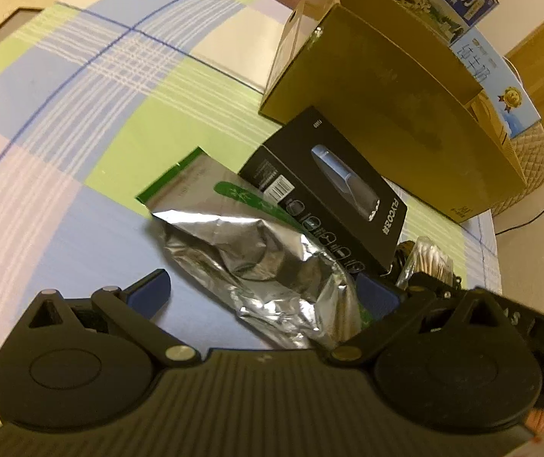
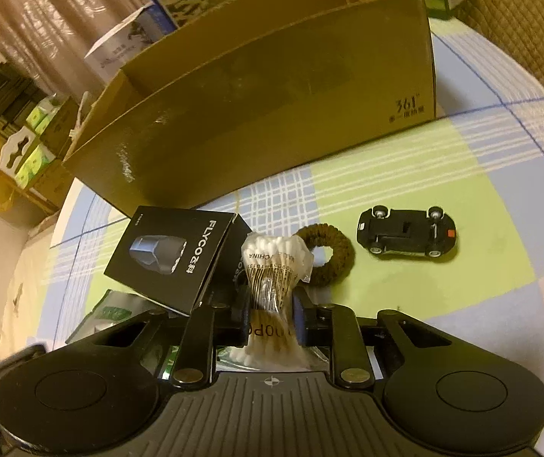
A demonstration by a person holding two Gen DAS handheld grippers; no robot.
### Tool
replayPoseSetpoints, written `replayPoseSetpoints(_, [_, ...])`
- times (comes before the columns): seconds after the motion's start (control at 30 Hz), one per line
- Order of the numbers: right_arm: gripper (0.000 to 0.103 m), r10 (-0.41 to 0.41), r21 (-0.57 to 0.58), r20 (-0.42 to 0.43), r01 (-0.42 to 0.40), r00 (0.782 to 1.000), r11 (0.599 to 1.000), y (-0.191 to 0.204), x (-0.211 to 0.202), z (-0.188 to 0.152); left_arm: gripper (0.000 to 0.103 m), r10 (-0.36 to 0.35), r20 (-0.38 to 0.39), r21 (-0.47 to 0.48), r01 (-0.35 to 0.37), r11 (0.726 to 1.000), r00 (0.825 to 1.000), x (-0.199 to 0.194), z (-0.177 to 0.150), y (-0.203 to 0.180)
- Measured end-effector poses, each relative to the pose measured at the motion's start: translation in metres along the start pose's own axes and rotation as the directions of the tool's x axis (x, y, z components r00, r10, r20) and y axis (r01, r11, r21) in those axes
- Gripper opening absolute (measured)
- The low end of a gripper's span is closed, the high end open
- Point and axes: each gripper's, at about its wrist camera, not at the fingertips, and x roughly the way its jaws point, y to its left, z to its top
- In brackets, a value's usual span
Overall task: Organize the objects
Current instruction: 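Grasp the cotton swab bag with the right tool while the left tool grasps the silver tea bag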
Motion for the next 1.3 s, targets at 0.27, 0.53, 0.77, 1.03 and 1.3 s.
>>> replayPoseSetpoints(0.27, [0.019, -0.002, -0.006, 0.012, 0.002, 1.0, 1.0, -0.002, -0.007, 0.001, 0.1, 0.012, -0.001, -0.072, -0.012, 0.997, 1.0, 0.016, 0.007, -0.007])
replayPoseSetpoints(0.53, [0.019, 0.002, -0.067, 0.002, -0.002, 1.0, 0.998, 0.004, -0.009, -0.004, 0.067, 0.03, -0.013, 0.018, -0.03, 0.999, 0.999, 0.02, 0.015, -0.016])
replayPoseSetpoints(0.77, [0.019, 0.031, -0.114, -0.027, -0.033, 0.999, 0.993, 0.013, -0.015, -0.014, 0.059, 0.009, -0.078, 0.179, 0.005, 0.984, 0.997, 0.008, 0.014, -0.011])
replayPoseSetpoints(1.03, [0.019, 0.056, -0.207, -0.085, -0.072, 0.995, 0.976, 0.029, -0.021, -0.038, 0.061, 0.053, -0.203, 0.435, 0.041, 0.9, 0.978, -0.017, 0.007, 0.0])
replayPoseSetpoints(1.3, [0.019, 0.037, -0.183, -0.078, -0.05, 0.996, 0.982, 0.021, -0.026, -0.045, 0.079, 0.127, -0.069, 0.356, -0.095, 0.93, 0.989, -0.013, -0.003, -0.002])
